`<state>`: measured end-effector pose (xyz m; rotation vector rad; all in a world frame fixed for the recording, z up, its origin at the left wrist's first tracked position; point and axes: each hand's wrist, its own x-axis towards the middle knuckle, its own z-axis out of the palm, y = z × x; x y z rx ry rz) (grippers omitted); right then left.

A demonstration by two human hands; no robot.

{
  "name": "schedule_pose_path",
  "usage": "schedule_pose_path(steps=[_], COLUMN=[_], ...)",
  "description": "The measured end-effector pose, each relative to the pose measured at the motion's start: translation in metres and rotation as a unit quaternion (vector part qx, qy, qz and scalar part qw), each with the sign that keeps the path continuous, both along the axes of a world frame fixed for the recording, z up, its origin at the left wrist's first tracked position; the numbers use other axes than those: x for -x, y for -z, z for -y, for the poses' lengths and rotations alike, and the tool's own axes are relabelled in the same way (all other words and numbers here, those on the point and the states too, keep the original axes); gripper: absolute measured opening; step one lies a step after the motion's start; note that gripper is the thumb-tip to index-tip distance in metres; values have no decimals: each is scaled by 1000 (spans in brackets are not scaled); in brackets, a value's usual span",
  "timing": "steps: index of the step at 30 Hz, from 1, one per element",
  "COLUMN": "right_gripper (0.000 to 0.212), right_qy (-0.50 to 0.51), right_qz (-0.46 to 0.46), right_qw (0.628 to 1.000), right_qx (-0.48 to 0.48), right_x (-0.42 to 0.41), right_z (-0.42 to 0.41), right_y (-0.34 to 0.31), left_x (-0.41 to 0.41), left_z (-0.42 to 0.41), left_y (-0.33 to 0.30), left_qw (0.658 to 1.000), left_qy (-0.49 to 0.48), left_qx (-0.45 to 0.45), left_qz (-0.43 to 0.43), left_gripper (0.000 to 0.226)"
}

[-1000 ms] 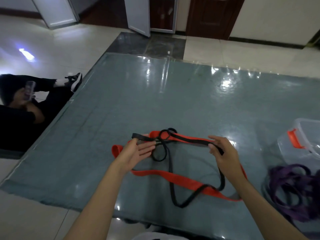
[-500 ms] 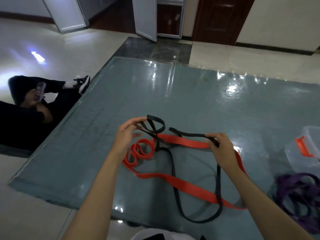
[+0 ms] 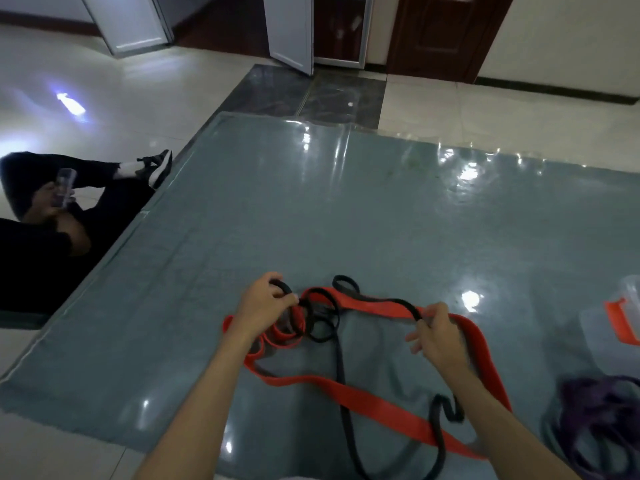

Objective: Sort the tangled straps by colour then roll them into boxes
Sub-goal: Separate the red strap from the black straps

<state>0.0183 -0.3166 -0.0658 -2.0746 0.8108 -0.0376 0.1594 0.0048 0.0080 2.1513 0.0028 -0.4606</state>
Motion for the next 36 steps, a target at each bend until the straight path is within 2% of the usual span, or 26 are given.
schedule_pose_path(steps=[3,5,7,9,10,12,14,16,18,21,24,27,29,32,33,34,36], right_gripper=[14,19,30,49,57,65,70,70,58,35,26,28,32,12,11,12,18], right_qy=[30,24,12,-1,-7,-17,-33,-59,-74,-58,-12,-33,-78,-76,-71,-61,-20], right_qz=[71,109,135,149,150,138,99,32,-28,-67,-86,-110,-159,-206,-214,-205,-127], right_qw=[994,992,988,985,985,987,993,998,995,979,977,969,952,940,941,949,974], right_qx=[-71,-65,-78,-83,-78,-82,-63,-15,55,186,193,219,248,261,252,233,187], right_x=[-15,-22,-30,-38,-41,-43,-38,-26,-8,27,59,83,95,106,110,114,124], right_z=[-3,-1,3,13,20,33,40,41,40,44,46,48,49,49,47,46,44], right_y=[-2,-2,-3,-5,-4,2,10,25,36,46,44,41,37,34,33,34,34], left_x=[12,24,31,31,30,24,19,18,24,43,64,90,107,122,126,130,140], left_z=[25,41,54,62,65,66,66,65,65,71,81,95,103,108,108,108,109], left_y=[9,7,2,0,3,15,33,51,65,79,88,86,84,80,81,80,78], left_qw=[996,985,946,909,907,926,951,969,974,977,973,950,920,867,853,843,833], left_qy=[70,154,251,310,308,243,185,176,188,192,223,292,354,414,421,425,432], left_qx=[-57,16,125,163,163,147,99,30,-17,-28,-64,-104,-158,-266,-294,-315,-332], left_qz=[-22,-74,-166,-226,-237,-248,-228,-171,-127,-86,12,41,54,80,90,96,96], left_gripper=[34,32,33,41,47,60,64,61,60,58,46,27,25,32,35,40,54])
